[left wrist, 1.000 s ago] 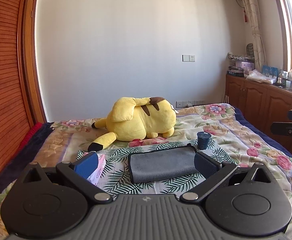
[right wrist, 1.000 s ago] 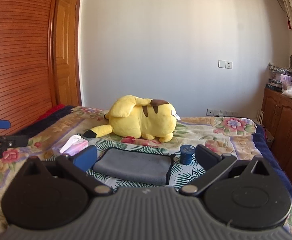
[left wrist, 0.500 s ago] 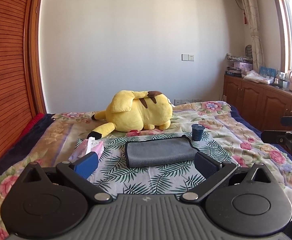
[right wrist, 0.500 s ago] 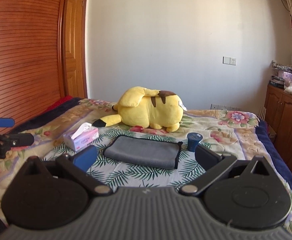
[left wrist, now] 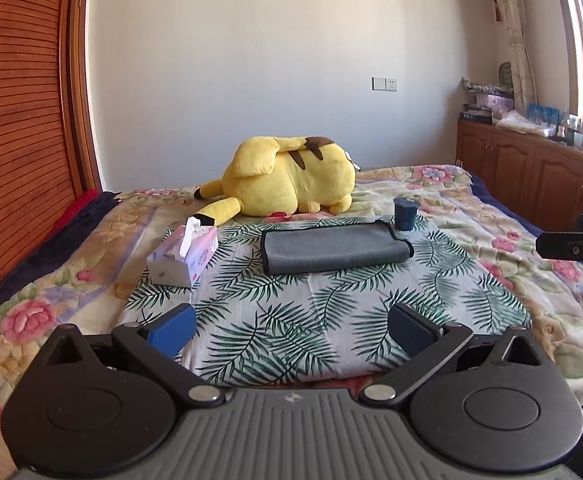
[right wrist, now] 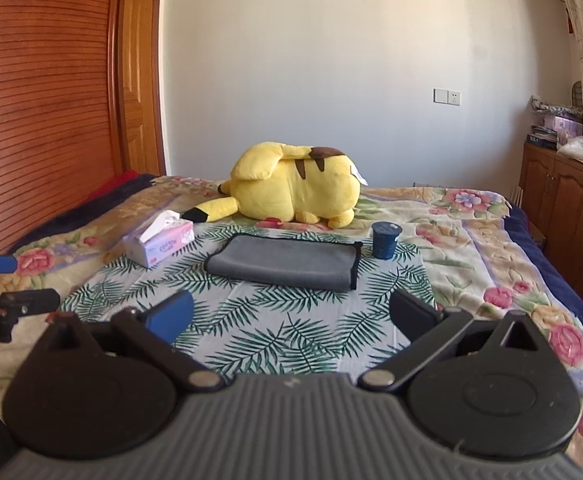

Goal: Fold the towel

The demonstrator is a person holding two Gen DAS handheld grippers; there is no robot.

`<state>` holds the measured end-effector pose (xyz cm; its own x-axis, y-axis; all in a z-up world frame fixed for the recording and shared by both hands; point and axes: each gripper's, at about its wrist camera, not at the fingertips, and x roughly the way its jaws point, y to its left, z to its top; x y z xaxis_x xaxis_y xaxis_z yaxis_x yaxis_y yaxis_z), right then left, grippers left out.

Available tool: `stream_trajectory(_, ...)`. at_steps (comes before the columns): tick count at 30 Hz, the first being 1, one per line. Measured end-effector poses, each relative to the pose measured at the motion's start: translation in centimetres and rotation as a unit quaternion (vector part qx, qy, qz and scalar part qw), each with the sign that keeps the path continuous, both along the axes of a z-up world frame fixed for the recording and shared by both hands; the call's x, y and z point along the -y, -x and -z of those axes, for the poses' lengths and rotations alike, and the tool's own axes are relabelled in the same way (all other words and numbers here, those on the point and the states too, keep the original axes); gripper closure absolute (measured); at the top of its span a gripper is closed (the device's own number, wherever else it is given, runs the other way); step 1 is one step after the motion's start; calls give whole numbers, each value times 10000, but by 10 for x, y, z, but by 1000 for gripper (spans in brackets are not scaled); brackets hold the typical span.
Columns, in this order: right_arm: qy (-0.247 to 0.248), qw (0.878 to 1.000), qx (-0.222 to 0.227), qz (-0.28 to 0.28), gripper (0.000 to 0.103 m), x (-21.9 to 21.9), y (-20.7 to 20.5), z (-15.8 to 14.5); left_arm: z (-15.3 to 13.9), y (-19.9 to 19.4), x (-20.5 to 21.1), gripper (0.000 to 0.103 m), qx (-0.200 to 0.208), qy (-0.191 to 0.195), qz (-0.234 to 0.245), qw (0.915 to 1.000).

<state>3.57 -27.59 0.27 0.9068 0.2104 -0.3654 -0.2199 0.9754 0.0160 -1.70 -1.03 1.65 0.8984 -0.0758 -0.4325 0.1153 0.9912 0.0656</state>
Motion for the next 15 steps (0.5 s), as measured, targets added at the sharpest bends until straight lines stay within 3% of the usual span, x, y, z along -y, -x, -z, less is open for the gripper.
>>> stream_trajectory(8,-95,9997,-93,185,0,4,3,23,12,2,1,19,160,-111,2,9998)
stream_trajectory(15,-178,9992,116,345,0,8,9,26,13,-5,-1,19,303,117,-68,9994)
